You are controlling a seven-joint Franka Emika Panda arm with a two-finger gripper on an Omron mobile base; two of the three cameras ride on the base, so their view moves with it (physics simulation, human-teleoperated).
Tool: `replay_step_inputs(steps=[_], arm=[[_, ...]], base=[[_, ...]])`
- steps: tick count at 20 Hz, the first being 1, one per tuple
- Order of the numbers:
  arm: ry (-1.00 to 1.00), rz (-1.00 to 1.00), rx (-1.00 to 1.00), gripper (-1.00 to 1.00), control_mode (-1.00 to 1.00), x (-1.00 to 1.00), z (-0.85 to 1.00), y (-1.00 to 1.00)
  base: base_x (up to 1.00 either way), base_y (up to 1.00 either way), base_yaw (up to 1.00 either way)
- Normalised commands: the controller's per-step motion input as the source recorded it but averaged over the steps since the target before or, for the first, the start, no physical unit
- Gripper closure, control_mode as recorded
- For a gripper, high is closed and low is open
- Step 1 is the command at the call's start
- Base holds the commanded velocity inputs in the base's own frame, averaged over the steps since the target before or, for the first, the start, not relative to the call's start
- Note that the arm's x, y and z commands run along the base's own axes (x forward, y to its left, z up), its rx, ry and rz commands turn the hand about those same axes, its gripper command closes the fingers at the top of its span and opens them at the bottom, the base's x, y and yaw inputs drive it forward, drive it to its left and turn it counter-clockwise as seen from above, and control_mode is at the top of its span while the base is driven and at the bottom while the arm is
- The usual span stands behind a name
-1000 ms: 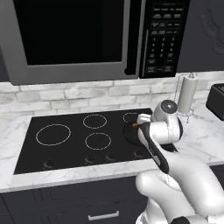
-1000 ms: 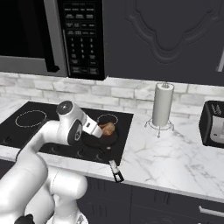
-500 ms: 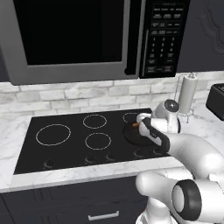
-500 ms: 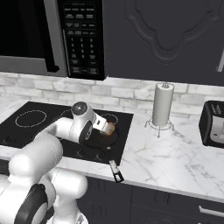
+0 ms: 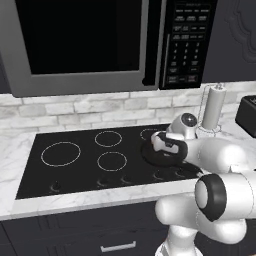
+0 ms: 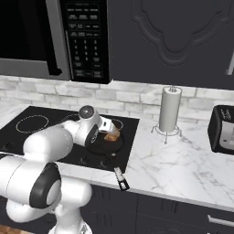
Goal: Take the chicken drumsticks from the pan and place one on each plate on the dining counter.
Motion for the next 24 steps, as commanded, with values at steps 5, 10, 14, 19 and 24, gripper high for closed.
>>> replay_step_inputs(steps=[5,10,14,19,24], arm=[[0.0,0.18,-0.23,-1.0,-1.0,0.14,-0.24,0.02],[0.0,0.19,-0.17,-1.0,-1.0,0.2,-0.1,0.01],[0.0,0.21,-0.08,-1.0,-1.0,0.26,0.0,0.0],[0.02,0.16,-0.12,-1.0,-1.0,0.25,0.0,0.0],[0.03,0.1,-0.17,-1.0,-1.0,0.21,-0.02,0.0]], base=[[0.0,0.0,0.0],[0.0,0.0,0.0],[0.0,0.0,0.0],[0.0,0.0,0.0],[0.0,0.0,0.0]])
